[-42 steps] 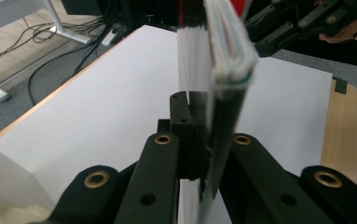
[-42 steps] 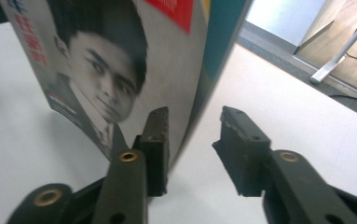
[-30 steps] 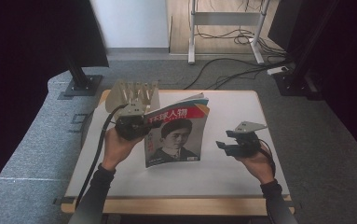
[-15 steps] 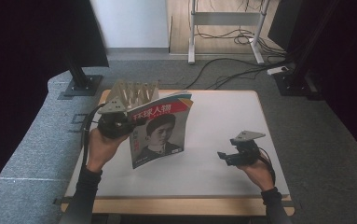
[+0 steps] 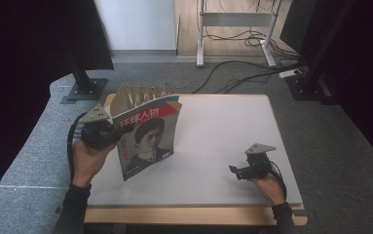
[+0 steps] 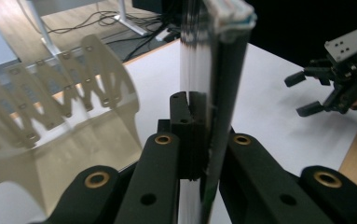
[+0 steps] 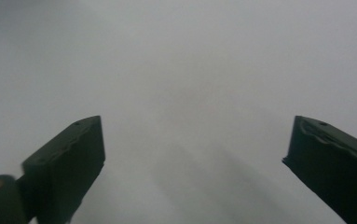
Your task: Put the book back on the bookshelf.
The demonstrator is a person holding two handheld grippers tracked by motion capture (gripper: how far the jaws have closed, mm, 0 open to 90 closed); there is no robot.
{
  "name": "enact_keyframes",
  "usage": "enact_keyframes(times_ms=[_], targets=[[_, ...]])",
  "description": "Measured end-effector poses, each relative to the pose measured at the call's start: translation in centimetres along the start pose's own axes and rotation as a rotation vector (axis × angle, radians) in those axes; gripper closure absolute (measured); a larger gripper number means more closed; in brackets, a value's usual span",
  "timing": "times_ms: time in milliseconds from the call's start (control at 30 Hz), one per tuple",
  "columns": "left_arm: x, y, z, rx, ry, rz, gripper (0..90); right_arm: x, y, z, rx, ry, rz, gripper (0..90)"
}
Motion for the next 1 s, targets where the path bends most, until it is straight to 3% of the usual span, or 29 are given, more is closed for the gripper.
enact_keyframes(times_ms=[333,700,900,1000], targets=[[0.6,1.9,2.9,-0.094,0.045,-0.001,87.3,1.9,-1.5,-0.2,0.011,-0.018,0.04,0.0],[1.0,3.6,6.1,-0.202,0.1,-0.003,87.3,2.3,-2.0,-0.2,0.027,-0.013,0.057,0.0],[0.9,3.8,7.9,-0.256,0.136,-0.012,87.2,2.3,-2.0,-0.2,0.026,-0.014,0.056,0.0],[0.7,3.0,8.9,-0.287,0.153,-0.016,87.3,2.3,-2.0,-0.2,0.027,-0.014,0.055,0.0]])
Point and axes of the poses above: each handheld gripper's, and its own axes: y roughly backward along the jaws, x roughly out of its underside, z roughly to its left, the point moved 4 cm from there along -y, roughly forward along the jaws, and after that the axes turned 11 degrees about -x, right-handed, at the moved point
